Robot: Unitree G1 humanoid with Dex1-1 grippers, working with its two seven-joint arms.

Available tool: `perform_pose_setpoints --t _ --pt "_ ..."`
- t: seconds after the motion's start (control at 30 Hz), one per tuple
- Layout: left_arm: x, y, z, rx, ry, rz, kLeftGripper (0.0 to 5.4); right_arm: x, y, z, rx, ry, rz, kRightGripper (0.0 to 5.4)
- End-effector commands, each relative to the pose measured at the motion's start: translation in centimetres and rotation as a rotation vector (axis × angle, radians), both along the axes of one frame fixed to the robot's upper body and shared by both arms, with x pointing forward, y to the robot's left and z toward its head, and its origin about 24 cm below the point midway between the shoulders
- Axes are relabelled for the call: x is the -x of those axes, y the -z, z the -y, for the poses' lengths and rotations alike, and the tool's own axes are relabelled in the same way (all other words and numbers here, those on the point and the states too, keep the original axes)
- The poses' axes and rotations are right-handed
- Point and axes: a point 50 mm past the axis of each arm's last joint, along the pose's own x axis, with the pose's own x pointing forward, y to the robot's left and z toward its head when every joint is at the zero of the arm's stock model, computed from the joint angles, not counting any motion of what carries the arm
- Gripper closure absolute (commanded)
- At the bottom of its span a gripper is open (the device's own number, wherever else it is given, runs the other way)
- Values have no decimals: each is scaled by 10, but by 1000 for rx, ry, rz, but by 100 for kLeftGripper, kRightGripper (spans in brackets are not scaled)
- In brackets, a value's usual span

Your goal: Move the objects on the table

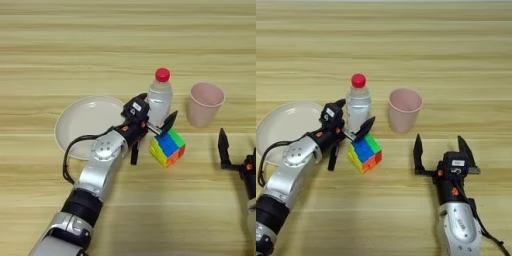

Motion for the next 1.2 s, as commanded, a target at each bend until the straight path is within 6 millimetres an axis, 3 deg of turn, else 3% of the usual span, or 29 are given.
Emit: perform_pose_setpoints --t 0.03,0.73,1.2 --pt "-7 -5 4 -6 1 21 3 -1 -1 0 5 4 7 0" --pt "-21 -7 1 14 -44 20 3 0 -2 0 7 6 8 0" --pt "-21 -8 1 26 -33 21 135 0 -2 0 8 9 9 0"
